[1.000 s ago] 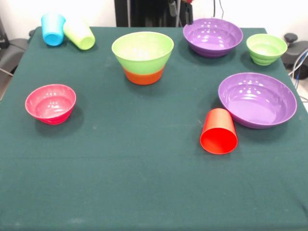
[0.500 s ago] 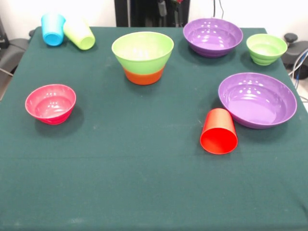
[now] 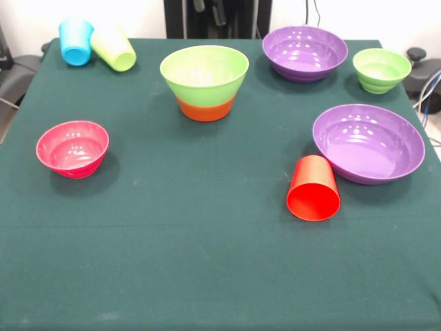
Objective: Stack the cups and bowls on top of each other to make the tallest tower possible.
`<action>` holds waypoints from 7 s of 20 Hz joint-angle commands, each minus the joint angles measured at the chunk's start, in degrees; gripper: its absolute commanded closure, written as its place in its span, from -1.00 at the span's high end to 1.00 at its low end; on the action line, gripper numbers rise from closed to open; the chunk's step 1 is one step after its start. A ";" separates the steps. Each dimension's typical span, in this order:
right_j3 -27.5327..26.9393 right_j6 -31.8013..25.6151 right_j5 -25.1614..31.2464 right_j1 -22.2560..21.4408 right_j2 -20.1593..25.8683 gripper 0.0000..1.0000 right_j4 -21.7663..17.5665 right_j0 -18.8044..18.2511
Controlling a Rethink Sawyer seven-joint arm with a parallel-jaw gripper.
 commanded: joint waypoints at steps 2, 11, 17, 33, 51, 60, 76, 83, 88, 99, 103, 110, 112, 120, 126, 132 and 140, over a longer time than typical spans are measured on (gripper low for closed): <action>-4.39 -6.50 5.35 0.53 4.26 1.00 -5.53 -1.10; -7.09 -7.69 9.54 1.25 5.18 1.00 -7.15 -3.19; -9.52 -8.74 10.95 2.76 6.01 1.00 -9.12 -4.79; -15.44 -13.64 14.68 6.90 9.51 1.00 -13.42 -10.37; -18.20 -13.43 9.17 12.71 14.02 1.00 -19.65 -15.55; -16.82 -11.32 6.17 14.19 15.70 1.00 -21.58 -16.94; -9.11 -10.06 12.77 4.31 15.62 1.00 -20.70 -18.23; -7.94 -10.13 14.27 3.17 15.77 1.00 -20.35 -18.76; -8.94 -9.95 12.17 5.65 15.70 1.00 -21.49 -19.23; -3.71 -10.48 2.25 9.06 15.88 1.00 -25.12 -24.19; -3.72 -10.26 -0.10 11.17 16.25 1.00 -26.88 -25.29; -7.14 -9.22 -4.94 16.99 17.07 1.00 -30.01 -26.21; -7.74 -9.10 -5.97 18.45 17.27 1.00 -30.68 -26.47; -9.60 -8.53 -8.12 22.51 17.87 1.00 -32.37 -26.92; -9.84 -7.83 -7.98 22.36 18.16 1.00 -32.96 -26.91; -5.89 -7.25 -3.15 15.36 18.17 1.00 -31.14 -27.11; -1.64 -6.17 -1.05 9.81 18.11 1.00 -29.47 -27.13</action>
